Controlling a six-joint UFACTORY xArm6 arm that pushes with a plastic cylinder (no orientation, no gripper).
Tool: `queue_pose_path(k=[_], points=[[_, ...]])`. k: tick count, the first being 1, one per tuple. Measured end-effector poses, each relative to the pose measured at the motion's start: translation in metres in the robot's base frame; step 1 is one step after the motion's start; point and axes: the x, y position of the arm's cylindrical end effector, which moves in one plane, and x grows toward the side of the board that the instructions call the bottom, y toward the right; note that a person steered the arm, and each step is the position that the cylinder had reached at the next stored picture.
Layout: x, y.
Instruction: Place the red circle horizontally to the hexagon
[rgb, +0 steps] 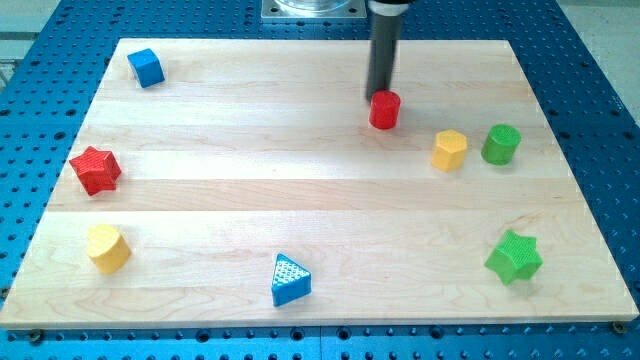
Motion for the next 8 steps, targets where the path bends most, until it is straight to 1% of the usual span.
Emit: queue_pose_path(k=[1, 2, 3, 4, 5, 7, 8], points=[[0.028, -0.022], [0.073, 0.003], [0.073, -0.02], [0.08, -0.074], [0.134, -0.082], [0.124, -0.032], [0.155, -0.042]])
